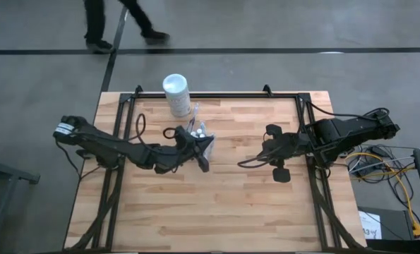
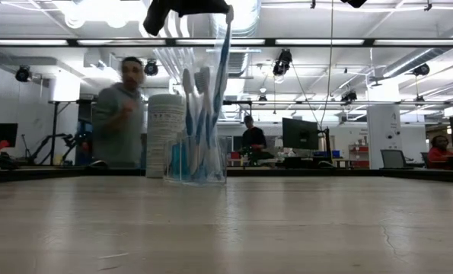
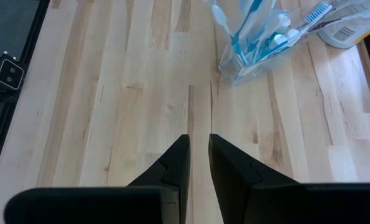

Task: Pick & Place toothbrushing station
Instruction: Put the blue toothbrush into the right of the transparent organizer

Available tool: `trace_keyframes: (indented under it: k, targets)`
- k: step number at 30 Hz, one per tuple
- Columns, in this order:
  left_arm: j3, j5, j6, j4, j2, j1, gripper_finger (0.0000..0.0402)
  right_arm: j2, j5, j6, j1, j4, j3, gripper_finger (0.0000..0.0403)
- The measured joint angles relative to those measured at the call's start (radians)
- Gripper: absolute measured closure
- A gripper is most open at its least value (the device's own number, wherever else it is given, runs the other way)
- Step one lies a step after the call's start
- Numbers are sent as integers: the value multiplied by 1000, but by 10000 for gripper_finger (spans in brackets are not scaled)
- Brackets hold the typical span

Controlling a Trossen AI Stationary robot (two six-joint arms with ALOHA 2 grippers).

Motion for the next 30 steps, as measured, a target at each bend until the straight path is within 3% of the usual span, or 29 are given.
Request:
trace_keyframes:
  k: [22,30]
  targets:
    - [-171,-2,-87,56,-1,4,399,0,0,0,0,0,0,349]
    - [-138,-4,92,184,-2,7,400,0,0,0,0,0,0,349]
